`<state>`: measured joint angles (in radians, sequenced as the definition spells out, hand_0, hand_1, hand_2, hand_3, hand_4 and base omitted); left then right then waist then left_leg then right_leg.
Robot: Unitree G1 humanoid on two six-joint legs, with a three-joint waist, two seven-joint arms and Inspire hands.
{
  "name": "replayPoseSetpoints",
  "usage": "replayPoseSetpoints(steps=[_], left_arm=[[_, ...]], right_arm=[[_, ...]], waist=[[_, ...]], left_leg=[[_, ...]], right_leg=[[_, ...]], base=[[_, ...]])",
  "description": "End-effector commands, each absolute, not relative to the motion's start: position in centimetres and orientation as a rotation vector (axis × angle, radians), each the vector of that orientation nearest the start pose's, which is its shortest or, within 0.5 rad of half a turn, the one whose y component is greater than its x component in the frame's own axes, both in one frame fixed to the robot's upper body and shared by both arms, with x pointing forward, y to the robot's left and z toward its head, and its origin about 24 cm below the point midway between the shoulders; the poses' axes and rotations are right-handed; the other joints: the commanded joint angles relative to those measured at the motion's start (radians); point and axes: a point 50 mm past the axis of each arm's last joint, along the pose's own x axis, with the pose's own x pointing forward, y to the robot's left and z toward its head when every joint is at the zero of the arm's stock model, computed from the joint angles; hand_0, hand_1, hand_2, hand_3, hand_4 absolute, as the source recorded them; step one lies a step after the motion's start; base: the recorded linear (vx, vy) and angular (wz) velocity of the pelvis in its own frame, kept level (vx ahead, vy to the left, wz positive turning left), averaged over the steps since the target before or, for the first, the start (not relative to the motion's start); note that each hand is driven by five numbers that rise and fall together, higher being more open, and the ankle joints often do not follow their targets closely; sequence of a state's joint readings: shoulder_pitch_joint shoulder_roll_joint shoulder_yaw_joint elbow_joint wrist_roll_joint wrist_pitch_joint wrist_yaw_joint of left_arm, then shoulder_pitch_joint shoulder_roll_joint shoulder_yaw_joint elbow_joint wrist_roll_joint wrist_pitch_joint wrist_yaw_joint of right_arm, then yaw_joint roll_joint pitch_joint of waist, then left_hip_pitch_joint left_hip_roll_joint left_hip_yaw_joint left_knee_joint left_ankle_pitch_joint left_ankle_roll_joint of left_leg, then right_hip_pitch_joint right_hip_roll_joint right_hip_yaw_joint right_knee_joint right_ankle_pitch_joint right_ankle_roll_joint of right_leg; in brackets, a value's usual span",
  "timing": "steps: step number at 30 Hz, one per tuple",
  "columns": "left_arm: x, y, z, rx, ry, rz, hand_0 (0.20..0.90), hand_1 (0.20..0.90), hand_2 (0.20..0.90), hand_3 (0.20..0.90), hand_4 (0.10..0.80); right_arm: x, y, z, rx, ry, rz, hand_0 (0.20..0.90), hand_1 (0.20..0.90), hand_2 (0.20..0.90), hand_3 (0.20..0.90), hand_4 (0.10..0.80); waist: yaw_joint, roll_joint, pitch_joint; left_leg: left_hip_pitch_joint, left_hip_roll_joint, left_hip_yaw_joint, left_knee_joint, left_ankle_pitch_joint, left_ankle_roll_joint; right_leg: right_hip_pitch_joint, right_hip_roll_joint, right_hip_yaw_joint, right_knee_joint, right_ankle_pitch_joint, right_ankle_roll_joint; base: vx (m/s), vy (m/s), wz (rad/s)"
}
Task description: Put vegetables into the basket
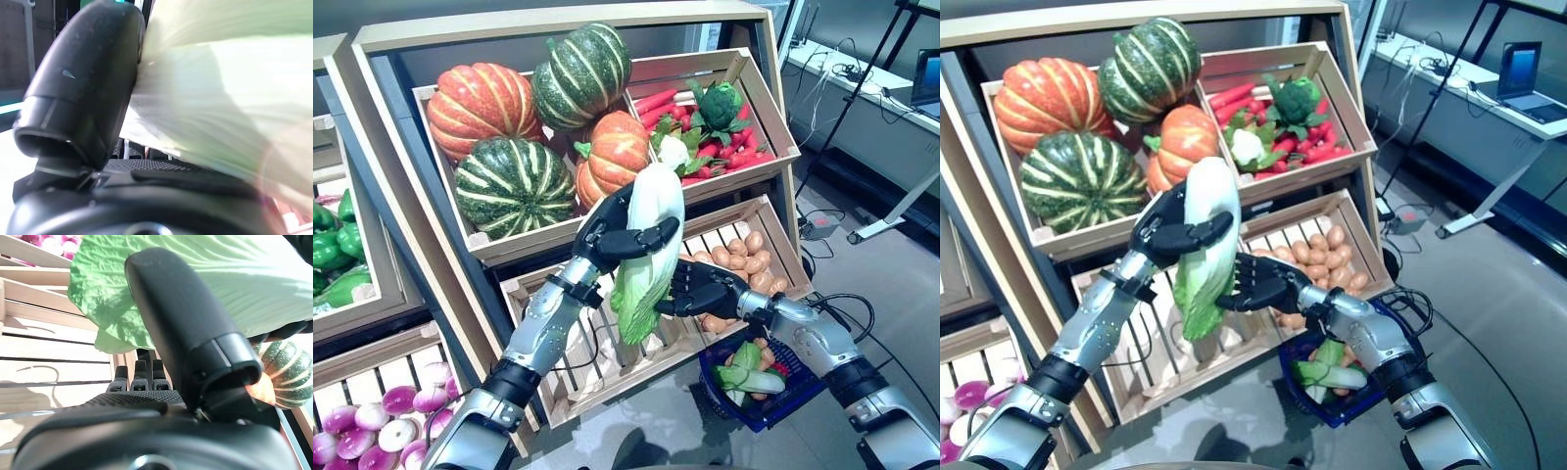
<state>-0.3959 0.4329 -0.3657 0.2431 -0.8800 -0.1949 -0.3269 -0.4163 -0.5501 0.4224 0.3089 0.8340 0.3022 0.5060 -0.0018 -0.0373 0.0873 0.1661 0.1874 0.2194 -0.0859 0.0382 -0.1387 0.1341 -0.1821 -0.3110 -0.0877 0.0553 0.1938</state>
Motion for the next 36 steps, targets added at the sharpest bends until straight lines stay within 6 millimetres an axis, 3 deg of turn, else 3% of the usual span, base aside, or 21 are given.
replayPoseSetpoints(steps=[1,6,10,16,25,36], left_arm=[[30.6,10.3,12.2,-0.399,-0.281,-0.850,0.300,0.300,0.300,0.300,0.400],[30.0,9.8,11.1,-0.460,-0.216,-0.963,0.300,0.300,0.300,0.300,0.400],[29.3,10.2,8.9,-0.545,-0.128,-1.053,0.300,0.300,0.300,0.300,0.400],[28.7,11.2,7.1,-0.593,-0.075,-1.064,0.300,0.300,0.300,0.300,0.400],[29.1,14.0,7.0,-0.614,-0.085,-1.007,0.300,0.300,0.300,0.300,0.400],[30.1,16.2,7.5,-0.621,-0.159,-0.902,0.300,0.300,0.300,0.300,0.400]], right_arm=[[32.4,-11.4,13.3,0.317,0.034,1.003,0.900,0.900,0.900,0.900,0.800],[32.4,-11.4,14.3,0.332,0.009,1.104,0.900,0.900,0.900,0.900,0.800],[32.0,-12.7,15.1,0.382,-0.016,1.297,0.900,0.900,0.900,0.900,0.800],[32.0,-15.3,16.1,0.373,-0.080,1.379,0.900,0.900,0.900,0.900,0.800],[32.0,-19.4,16.7,0.417,-0.128,1.345,0.900,0.900,0.900,0.900,0.800],[31.3,-20.7,15.1,0.486,-0.125,1.333,0.900,0.900,0.900,0.900,0.800]], waist=[[0.016,-0.008,-0.076],[0.018,-0.008,-0.077],[0.027,-0.013,-0.088],[0.037,-0.019,-0.102],[0.038,-0.022,-0.111],[0.024,-0.021,-0.111]], left_leg=[[-0.035,-0.009,-0.011,-0.001,-0.019,0.026],[-0.030,-0.009,-0.011,-0.001,-0.021,0.026],[-0.028,-0.010,-0.015,-0.001,-0.026,0.023],[-0.027,-0.015,-0.022,-0.001,-0.031,0.022],[-0.027,-0.016,-0.019,-0.001,-0.032,0.022],[-0.021,-0.015,-0.016,-0.001,-0.034,0.024]], right_leg=[[0.011,0.008,0.002,0.009,-0.006,-0.056],[0.018,0.008,0.003,0.008,-0.007,-0.056],[0.024,0.003,0.000,0.008,-0.008,-0.052],[0.028,-0.003,-0.001,0.006,-0.006,-0.047],[0.024,-0.006,0.007,0.002,-0.002,-0.045],[0.027,-0.004,0.020,0.007,-0.011,-0.046]], base=[[0.000,0.000,0.00],[0.000,0.000,0.00],[0.004,0.003,0.04],[0.000,0.008,0.07],[-0.015,0.009,0.00],[0.000,0.000,0.00]])
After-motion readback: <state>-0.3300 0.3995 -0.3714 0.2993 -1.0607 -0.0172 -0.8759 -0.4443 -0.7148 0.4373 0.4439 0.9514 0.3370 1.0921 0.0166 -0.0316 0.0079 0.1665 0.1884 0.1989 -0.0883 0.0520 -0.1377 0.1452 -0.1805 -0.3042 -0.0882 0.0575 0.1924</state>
